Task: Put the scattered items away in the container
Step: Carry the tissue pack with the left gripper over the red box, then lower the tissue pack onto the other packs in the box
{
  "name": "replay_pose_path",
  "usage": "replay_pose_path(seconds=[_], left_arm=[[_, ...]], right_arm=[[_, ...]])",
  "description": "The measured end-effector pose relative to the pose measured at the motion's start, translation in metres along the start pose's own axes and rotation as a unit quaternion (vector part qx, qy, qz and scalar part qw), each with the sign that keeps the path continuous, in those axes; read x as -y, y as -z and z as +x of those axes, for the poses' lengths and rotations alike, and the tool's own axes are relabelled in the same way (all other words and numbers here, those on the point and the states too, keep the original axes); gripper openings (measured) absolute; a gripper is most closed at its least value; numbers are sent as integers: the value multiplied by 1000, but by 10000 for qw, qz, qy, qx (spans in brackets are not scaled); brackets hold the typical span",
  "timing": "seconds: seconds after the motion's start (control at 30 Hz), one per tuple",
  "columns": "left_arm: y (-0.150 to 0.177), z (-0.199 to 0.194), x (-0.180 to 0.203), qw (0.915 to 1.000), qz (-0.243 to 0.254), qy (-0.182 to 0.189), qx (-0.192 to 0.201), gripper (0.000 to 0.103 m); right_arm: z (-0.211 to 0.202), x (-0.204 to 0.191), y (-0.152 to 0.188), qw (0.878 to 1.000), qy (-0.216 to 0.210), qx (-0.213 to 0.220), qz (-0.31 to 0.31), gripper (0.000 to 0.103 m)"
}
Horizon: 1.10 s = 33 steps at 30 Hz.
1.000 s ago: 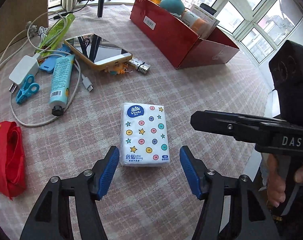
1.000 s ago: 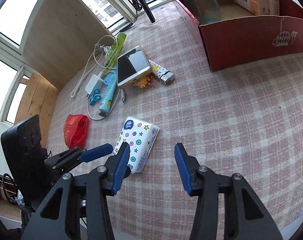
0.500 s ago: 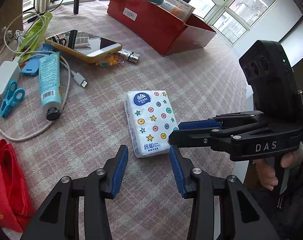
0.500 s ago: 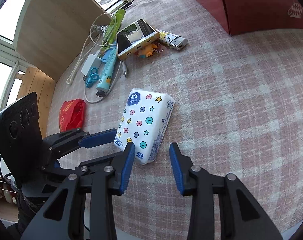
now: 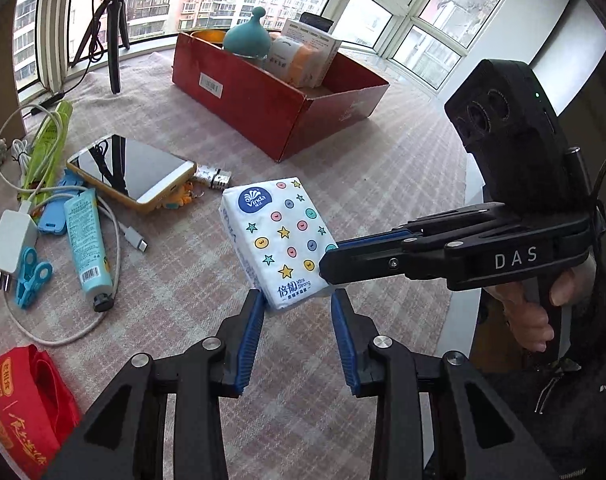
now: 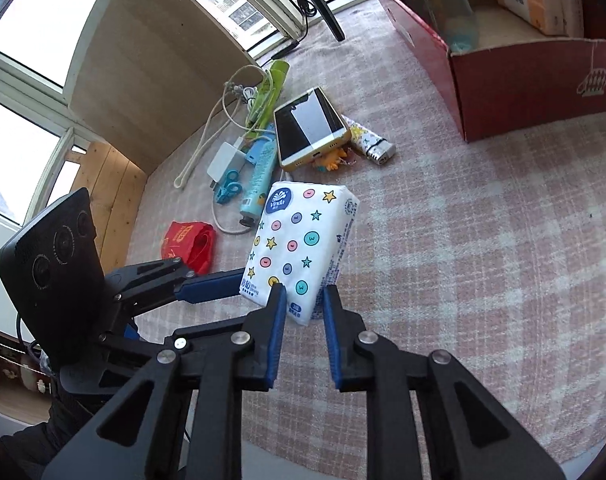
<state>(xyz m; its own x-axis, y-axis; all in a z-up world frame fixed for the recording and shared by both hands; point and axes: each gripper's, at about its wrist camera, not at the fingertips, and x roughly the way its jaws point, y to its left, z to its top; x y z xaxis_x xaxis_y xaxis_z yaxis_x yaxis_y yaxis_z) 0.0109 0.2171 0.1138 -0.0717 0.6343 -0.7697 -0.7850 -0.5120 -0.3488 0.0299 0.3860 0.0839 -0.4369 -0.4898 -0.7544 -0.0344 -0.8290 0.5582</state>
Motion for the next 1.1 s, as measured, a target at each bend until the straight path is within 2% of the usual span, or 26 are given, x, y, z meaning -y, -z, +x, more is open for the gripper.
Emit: replay_pose_path(seconds=[0.13,0.27,0.53,0.7,0.8,0.9,1.1], left_arm=[[-41,-10,18,9992,214,-10,337,32],[-88,-8,38,9970,466,-21,620,32],[-183,28,71,9926,695,-82,994,32],[-233,66,71,9927,565,-107,1061,32],[-255,98,63,9952,388,-94,899,32],[-270,122,56,9968,239,-56,760,32],[-296,156,47,9977,8,-257,634,33]], right_arm=[[-42,-4,-27,9989,66,187,-421,19],[-85,9,-57,9965,189,255,-767,18],[-143,60,-117,9903,586,339,-1213,18],[-155,107,-163,9909,562,208,-1209,18],[-151,136,-189,9908,677,174,-1158,16],[-148,163,-210,9912,664,141,-1136,15],[-137,204,-252,9918,588,51,-1129,14]])
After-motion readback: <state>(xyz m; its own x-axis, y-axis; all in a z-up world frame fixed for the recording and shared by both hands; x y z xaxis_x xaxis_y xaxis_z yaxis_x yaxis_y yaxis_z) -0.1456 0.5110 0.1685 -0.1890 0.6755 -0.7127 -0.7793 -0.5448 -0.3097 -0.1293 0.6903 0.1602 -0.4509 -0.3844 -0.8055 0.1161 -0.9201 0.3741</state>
